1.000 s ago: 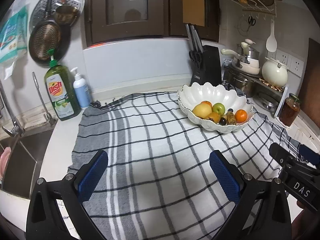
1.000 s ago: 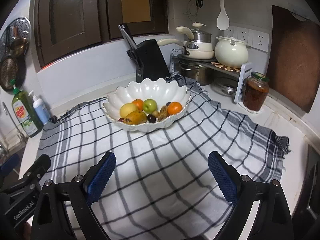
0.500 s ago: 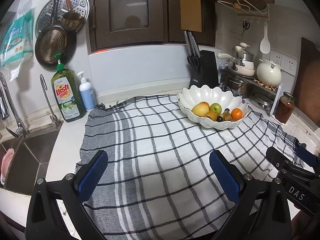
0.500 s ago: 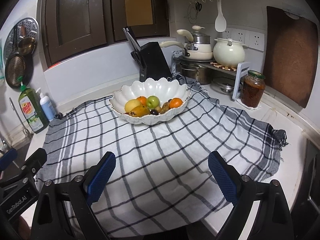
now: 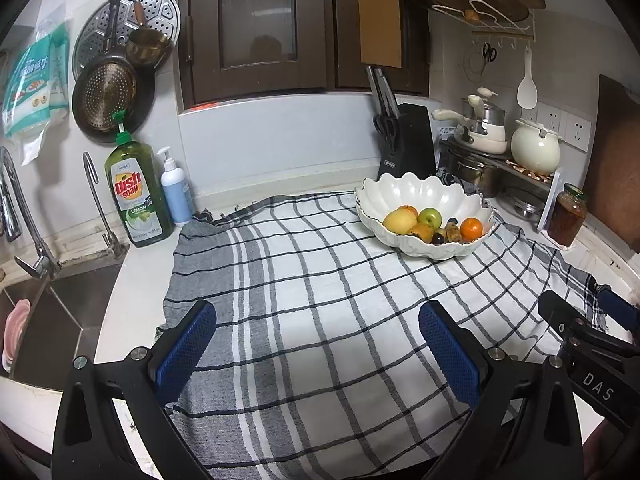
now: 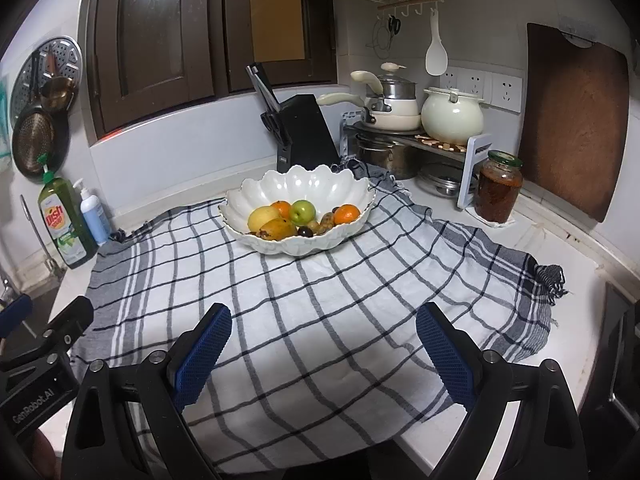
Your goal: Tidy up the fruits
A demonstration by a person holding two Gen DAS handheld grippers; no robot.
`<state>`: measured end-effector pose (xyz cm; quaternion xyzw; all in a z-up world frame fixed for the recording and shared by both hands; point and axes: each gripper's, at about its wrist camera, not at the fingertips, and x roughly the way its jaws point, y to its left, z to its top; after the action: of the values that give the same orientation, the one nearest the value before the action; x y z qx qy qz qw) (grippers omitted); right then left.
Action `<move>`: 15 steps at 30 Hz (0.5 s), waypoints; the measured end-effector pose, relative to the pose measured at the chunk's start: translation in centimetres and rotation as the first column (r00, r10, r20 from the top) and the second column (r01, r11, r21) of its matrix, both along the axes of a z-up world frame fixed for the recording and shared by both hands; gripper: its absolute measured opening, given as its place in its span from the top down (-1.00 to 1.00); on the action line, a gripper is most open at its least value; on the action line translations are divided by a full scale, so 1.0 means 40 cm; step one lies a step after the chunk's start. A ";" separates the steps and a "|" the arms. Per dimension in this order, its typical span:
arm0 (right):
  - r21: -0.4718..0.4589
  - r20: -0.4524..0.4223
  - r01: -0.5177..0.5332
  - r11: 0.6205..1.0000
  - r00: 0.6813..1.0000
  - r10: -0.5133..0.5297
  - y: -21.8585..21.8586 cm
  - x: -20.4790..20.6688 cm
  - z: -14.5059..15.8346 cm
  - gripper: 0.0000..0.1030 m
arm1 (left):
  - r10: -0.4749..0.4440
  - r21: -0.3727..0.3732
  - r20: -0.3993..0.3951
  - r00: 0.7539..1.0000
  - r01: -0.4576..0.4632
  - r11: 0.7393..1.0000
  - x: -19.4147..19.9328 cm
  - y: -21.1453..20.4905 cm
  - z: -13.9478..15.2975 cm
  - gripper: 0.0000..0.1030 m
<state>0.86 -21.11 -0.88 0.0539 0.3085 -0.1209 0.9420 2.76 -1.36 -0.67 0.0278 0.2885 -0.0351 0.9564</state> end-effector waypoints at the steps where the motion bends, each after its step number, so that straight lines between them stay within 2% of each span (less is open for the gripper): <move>1: 0.002 -0.001 0.000 1.000 1.000 0.000 -0.002 0.001 0.001 -0.83 | -0.001 0.001 0.000 1.000 0.001 1.000 0.000 0.000 0.000 -1.00; 15: 0.001 0.002 -0.002 1.000 1.000 0.002 -0.002 0.002 0.001 -0.83 | -0.003 0.002 0.002 1.000 0.003 1.000 -0.002 -0.002 0.001 -1.00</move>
<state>0.93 -21.20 -0.86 0.0540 0.3078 -0.1200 0.9423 2.67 -1.43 -0.61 0.0294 0.2877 -0.0363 0.9566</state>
